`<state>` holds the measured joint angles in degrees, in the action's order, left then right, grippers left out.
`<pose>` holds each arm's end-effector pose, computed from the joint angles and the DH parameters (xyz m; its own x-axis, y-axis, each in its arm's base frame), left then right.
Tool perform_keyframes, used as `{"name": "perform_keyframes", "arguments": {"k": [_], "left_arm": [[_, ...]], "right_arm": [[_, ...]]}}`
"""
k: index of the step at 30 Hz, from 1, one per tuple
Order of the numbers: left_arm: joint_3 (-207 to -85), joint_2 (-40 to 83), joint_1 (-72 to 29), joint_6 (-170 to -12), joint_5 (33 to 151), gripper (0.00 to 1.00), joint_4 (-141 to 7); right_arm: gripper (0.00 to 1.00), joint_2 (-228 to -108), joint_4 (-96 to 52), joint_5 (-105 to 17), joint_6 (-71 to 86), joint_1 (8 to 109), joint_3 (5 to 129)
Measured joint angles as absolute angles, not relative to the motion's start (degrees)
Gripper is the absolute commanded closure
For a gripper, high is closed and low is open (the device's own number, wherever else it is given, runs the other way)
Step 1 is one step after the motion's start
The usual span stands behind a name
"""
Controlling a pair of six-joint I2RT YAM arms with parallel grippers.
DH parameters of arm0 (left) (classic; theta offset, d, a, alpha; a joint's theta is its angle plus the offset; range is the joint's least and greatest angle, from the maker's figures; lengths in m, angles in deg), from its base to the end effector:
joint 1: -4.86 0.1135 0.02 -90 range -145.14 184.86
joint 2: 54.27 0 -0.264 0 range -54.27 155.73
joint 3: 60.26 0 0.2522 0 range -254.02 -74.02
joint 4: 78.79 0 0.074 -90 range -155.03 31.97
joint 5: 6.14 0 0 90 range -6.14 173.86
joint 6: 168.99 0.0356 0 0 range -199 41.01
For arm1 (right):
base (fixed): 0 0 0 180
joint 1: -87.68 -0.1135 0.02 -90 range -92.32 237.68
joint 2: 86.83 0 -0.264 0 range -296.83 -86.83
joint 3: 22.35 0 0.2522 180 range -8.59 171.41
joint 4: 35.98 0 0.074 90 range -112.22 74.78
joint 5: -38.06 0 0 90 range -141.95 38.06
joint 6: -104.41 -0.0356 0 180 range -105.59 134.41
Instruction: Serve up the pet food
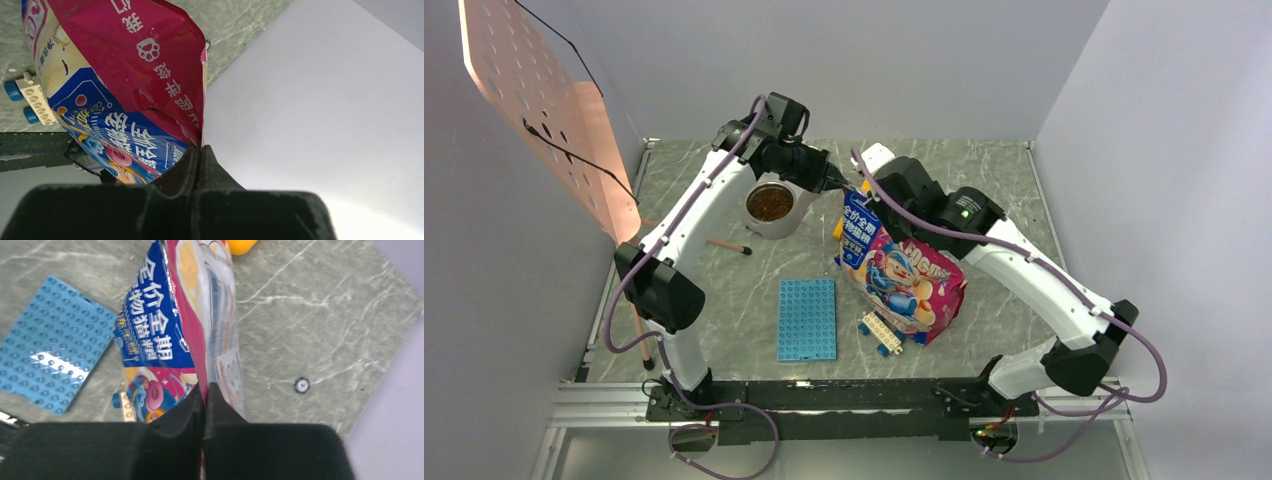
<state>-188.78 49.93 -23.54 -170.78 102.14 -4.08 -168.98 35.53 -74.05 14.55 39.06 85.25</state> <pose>0.3319 -0.1921 0.3902 -0.6061 -0.7512 0.2614 -0.6970 0.3431 -0.6297 0.1991 0.2057 0.4064 -0.4747 -0.5423 -0.6932 -0.5237 0.8071 -0.2727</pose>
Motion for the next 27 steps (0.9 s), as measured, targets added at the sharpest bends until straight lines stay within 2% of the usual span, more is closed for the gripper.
{"name": "perform_keyframes", "arguments": {"k": [6,7,11,13,16,20,22,23,27], "left_arm": [[-188.9,50.1,-23.6,-170.7,103.5,0.99,-4.3],[-188.8,50.1,-23.6,-170.6,103.7,0.94,-4.6],[-187.2,49.6,-23.6,-169.7,103.9,0.53,-6.3],[-185.0,48.4,-23.6,-169.9,103.6,0.42,-8.5],[-181.5,45.8,-24.4,-169.8,103.5,0.33,-10.0],[-179.2,43.5,-28.1,-170.3,104.2,0.32,-11.3],[-179.3,43.5,-29.7,-170.3,105.0,0.37,-12.3],[-179.3,43.6,-30.4,-170.4,105.3,0.42,-12.5],[-179.4,44.5,-31.7,-171.2,106.1,0.74,-14.2]], "right_arm": [[1.00,-165.8,33.9,-71.2,14.5,39.7,82.5],[1.00,-165.5,33.6,-70.9,14.5,39.8,82.3],[1.00,-165.4,33.8,-70.2,14.6,40.4,82.2],[1.00,-165.4,33.9,-69.7,14.8,40.5,82.3],[1.00,-165.4,34.0,-69.2,15.4,40.5,82.4],[1.00,-165.7,34.4,-68.3,16.7,40.7,82.9],[0.98,-165.9,34.7,-68.0,17.3,40.7,83.2],[0.95,-166.0,34.8,-67.9,17.5,40.7,83.3],[0.85,-166.0,34.9,-67.7,18.1,40.7,83.4]]}}
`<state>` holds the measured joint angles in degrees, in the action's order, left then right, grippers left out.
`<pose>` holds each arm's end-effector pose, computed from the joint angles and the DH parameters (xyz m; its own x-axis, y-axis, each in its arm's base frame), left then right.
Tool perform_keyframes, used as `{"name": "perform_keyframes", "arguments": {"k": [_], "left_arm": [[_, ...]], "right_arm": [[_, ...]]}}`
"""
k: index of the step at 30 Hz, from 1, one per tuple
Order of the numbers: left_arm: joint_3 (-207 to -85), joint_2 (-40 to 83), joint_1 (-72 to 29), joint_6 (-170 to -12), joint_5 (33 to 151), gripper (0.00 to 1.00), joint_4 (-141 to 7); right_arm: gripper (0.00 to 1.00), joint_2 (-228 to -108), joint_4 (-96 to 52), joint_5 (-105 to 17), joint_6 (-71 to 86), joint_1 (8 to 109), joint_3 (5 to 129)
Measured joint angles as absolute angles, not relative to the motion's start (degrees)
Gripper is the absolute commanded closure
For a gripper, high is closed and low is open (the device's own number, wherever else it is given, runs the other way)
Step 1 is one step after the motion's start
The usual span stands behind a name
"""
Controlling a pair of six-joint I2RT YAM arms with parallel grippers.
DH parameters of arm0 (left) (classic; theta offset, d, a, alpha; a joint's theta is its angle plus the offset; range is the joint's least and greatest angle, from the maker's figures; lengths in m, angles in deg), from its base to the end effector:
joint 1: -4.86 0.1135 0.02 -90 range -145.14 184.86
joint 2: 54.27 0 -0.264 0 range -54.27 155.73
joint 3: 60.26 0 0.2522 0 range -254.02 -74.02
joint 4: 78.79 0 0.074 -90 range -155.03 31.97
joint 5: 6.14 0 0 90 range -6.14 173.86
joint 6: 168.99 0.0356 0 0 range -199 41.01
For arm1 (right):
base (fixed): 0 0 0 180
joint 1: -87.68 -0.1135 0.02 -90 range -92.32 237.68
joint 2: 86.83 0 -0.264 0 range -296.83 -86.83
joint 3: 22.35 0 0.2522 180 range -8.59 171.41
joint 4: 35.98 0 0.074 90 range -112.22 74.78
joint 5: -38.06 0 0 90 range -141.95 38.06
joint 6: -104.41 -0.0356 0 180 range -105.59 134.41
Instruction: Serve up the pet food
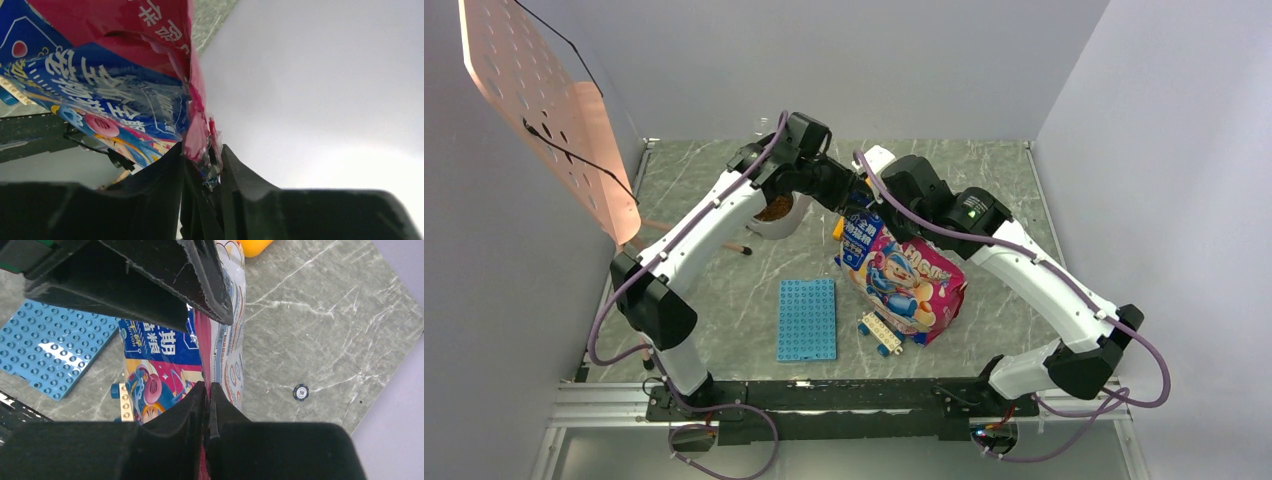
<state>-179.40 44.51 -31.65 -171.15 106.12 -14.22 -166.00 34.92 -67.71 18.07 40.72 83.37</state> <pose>0.2921 -0.2330 0.3876 -0.7472 -0.5975 0.2910 -0.5890 0.3926 -0.7063 0.1937 0.1932 0.4098 -0.4397 -0.5609 -0.7015 -0.6000 0.7646 -0.2352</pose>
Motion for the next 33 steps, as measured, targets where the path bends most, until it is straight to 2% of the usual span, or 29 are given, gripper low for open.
{"name": "perform_keyframes", "arguments": {"k": [4,6,7,19,21,22,23,25,26,27,29,33], "left_arm": [[-179.1,44.8,-31.7,-171.4,106.1,0.86,-15.3],[-179.1,44.8,-31.7,-171.3,106.0,0.98,-15.3],[-179.1,44.8,-31.7,-171.4,106.0,1.00,-15.3],[-182.1,46.3,-30.4,-171.5,108.0,1.00,-10.7],[-182.3,46.4,-30.0,-171.6,108.5,1.00,-10.0],[-182.4,46.4,-29.9,-171.7,108.6,0.98,-9.8],[-182.4,46.4,-29.8,-171.7,108.7,0.87,-9.8],[-182.1,46.4,-29.8,-171.9,109.1,0.61,-10.1],[-181.8,46.4,-29.8,-171.9,109.3,0.52,-10.6],[-181.5,46.3,-29.7,-172.4,109.3,0.45,-11.6],[-180.9,46.1,-29.6,-172.8,109.3,0.37,-13.1],[-179.6,45.6,-30.8,-173.2,109.5,0.36,-15.3]], "right_arm": [[0.70,-165.2,34.8,-68.6,19.0,40.4,83.0],[0.66,-163.5,34.6,-69.8,19.6,40.3,81.3],[0.65,-162.4,34.5,-70.5,20.0,40.2,80.0],[0.61,-159.6,34.3,-72.4,23.8,38.7,77.1],[0.63,-159.6,34.3,-71.9,24.2,38.2,77.1],[0.65,-159.6,34.4,-71.2,24.4,38.1,77.1],[0.70,-159.6,34.4,-70.8,24.6,38.0,77.0],[0.92,-159.6,34.8,-69.4,25.0,38.0,76.8],[1.00,-159.6,34.9,-68.7,25.3,38.0,76.8],[1.00,-159.6,35.1,-67.9,25.5,38.0,76.8],[1.00,-159.6,35.1,-67.1,25.4,38.0,76.8],[1.00,-159.6,34.7,-66.5,24.1,38.3,76.8]]}}
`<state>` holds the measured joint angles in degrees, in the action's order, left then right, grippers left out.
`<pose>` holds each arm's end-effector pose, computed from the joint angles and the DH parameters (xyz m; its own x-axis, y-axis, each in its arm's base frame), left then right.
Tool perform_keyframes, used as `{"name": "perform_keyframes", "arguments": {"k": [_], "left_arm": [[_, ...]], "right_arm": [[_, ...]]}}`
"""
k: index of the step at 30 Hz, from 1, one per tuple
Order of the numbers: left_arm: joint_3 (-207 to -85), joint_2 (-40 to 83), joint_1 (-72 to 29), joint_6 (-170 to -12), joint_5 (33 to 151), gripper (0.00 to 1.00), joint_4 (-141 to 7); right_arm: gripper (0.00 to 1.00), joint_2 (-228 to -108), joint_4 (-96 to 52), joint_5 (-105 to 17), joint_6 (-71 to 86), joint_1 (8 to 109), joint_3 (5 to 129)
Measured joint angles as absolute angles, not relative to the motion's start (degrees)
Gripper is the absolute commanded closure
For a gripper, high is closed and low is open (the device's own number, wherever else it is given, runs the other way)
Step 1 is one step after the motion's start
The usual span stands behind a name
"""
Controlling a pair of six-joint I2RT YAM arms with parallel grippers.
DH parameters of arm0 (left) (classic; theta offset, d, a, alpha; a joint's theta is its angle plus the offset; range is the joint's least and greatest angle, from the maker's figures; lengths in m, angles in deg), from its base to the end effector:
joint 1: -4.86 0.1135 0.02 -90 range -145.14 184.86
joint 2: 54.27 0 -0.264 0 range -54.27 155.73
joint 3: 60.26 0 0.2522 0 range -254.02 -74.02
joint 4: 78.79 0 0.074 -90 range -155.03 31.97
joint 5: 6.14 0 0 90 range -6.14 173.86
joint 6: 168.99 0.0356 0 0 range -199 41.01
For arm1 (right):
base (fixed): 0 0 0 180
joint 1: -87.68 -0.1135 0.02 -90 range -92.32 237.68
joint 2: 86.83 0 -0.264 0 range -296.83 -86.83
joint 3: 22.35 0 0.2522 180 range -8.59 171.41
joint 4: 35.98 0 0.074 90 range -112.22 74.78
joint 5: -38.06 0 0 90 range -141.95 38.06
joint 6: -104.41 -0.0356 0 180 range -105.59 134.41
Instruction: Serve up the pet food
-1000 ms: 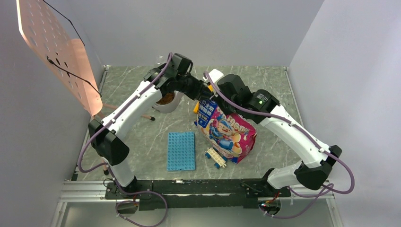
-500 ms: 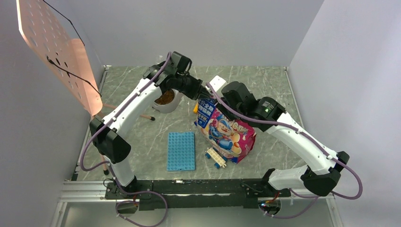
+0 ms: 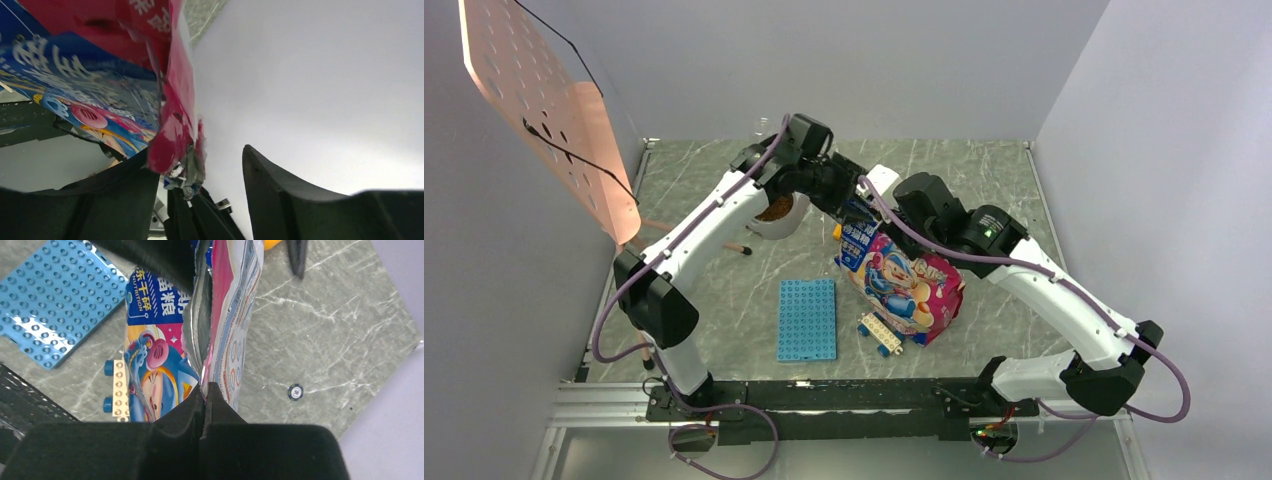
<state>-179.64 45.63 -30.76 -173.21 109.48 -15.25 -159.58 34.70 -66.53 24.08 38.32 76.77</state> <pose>0.2994 -0.2335 0.3839 -0.7340 -0.5803 0.3528 -0.6210 0.3633 -0.6945 0.1666 0.1803 0.4019 -0.3449 -0.6514 -0.6758 -0.6846 0.6671 -0.2937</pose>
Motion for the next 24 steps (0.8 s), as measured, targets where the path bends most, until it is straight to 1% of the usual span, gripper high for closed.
{"name": "perform_keyframes", "arguments": {"k": [3,6,9,10,12,13,14,15,17,20,24], "left_arm": [[-177.1,45.1,-33.3,-173.4,110.1,0.38,-17.0],[-174.6,44.9,-35.2,-173.7,111.0,0.42,-18.0],[-172.7,44.9,-36.1,-174.3,111.1,0.55,-19.2],[-172.3,44.9,-36.2,-174.6,111.0,0.58,-19.9],[-171.7,44.7,-36.2,-174.7,111.0,0.66,-21.6],[-171.4,44.5,-36.2,-174.7,111.0,0.69,-22.2],[-171.1,44.3,-36.2,-174.7,111.0,0.69,-22.7],[-170.7,44.1,-36.2,-174.6,110.8,0.68,-23.2],[-170.4,44.1,-36.3,-174.7,110.8,0.63,-24.1],[-170.4,44.1,-36.3,-174.6,110.8,0.54,-24.8],[-170.3,44.1,-36.3,-174.7,110.9,0.49,-25.6]], "right_arm": [[1.00,-159.4,34.2,-64.7,21.9,39.8,76.8],[1.00,-159.3,34.2,-63.1,20.0,41.1,76.9],[1.00,-159.3,34.2,-61.9,18.7,42.0,77.0],[0.92,-159.3,34.3,-61.5,18.3,42.3,77.1],[0.73,-159.4,34.5,-60.3,17.9,42.8,77.3],[0.65,-159.4,34.7,-60.2,17.7,42.9,77.5],[0.59,-159.4,34.8,-60.2,17.7,42.9,77.6],[0.55,-159.3,34.8,-60.3,17.9,42.9,77.8],[0.50,-159.0,35.2,-60.9,17.9,42.9,77.8],[0.47,-158.0,36.7,-62.6,18.5,42.1,77.8],[0.46,-155.3,37.8,-66.1,19.5,40.6,76.2]]}}
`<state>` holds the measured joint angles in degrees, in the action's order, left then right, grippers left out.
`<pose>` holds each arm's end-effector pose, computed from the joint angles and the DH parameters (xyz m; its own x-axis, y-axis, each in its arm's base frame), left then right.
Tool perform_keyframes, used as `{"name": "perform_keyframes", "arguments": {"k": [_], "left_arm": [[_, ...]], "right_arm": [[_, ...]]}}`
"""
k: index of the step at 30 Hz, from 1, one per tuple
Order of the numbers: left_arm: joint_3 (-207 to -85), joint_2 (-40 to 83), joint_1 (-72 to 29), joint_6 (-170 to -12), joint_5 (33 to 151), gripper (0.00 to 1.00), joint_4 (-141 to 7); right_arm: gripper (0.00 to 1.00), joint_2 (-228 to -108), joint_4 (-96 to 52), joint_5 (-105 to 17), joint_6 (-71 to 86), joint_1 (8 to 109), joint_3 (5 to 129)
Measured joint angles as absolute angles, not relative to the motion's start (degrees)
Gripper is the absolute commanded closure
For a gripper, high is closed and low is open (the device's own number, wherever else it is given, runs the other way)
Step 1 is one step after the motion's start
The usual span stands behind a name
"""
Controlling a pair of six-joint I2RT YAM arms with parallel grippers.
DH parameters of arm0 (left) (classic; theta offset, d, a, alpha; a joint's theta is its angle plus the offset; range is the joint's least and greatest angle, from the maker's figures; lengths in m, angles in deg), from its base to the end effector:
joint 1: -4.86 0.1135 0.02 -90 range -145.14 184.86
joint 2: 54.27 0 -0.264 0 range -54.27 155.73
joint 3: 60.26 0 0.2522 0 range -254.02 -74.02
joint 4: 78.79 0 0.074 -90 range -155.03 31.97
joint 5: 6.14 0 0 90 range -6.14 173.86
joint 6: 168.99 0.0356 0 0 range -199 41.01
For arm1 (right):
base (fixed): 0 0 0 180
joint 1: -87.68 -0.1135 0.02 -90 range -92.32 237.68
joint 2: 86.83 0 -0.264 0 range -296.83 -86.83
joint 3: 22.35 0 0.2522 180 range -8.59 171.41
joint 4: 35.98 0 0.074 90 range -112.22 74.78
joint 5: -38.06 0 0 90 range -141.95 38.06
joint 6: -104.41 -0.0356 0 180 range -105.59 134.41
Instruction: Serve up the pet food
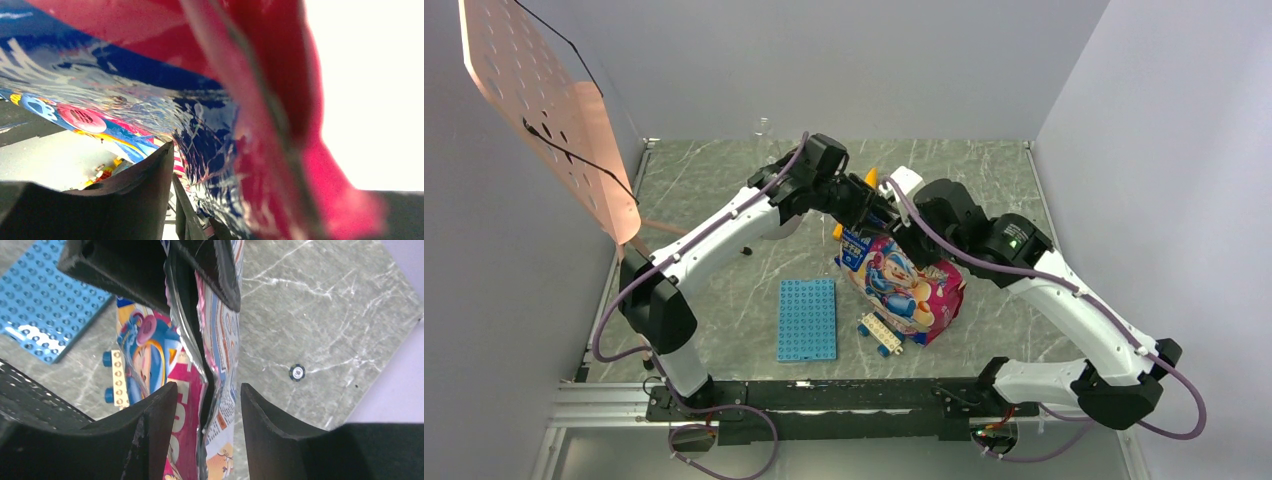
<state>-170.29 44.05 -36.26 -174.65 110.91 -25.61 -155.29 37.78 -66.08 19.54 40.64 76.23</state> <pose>0.2789 -0.2650 0.3559 -0.7891 -0.4876 0.3736 -0.5795 0.3893 -0.7159 0.1561 0.1549 0.4107 -0.4157 -0.5737 -0.7057 -0.6289 0.7419 -0.2326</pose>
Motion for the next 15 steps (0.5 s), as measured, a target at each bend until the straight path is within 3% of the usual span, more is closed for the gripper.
{"name": "perform_keyframes", "arguments": {"k": [4,6,9,11,13,15], "left_arm": [[-169.4,43.8,-36.3,-174.7,110.9,0.50,-26.9],[-169.1,43.6,-36.3,-174.6,110.9,0.57,-27.5],[-168.5,43.3,-36.3,-174.2,110.6,0.71,-27.8],[-167.3,42.7,-36.3,-174.3,110.1,0.84,-28.4],[-166.4,42.3,-36.2,-174.0,109.4,0.97,-29.0],[-166.5,42.3,-36.0,-172.9,109.2,1.00,-28.7]], "right_arm": [[0.48,-154.2,38.2,-69.8,20.9,38.0,73.6],[0.53,-154.3,38.0,-71.4,21.7,35.9,72.2],[0.75,-154.3,37.5,-74.2,23.0,33.2,69.9],[0.98,-154.3,36.5,-77.2,23.7,31.9,69.0],[1.00,-154.3,35.7,-79.5,23.9,31.3,68.5],[1.00,-154.3,35.3,-80.7,24.0,31.1,68.3]]}}
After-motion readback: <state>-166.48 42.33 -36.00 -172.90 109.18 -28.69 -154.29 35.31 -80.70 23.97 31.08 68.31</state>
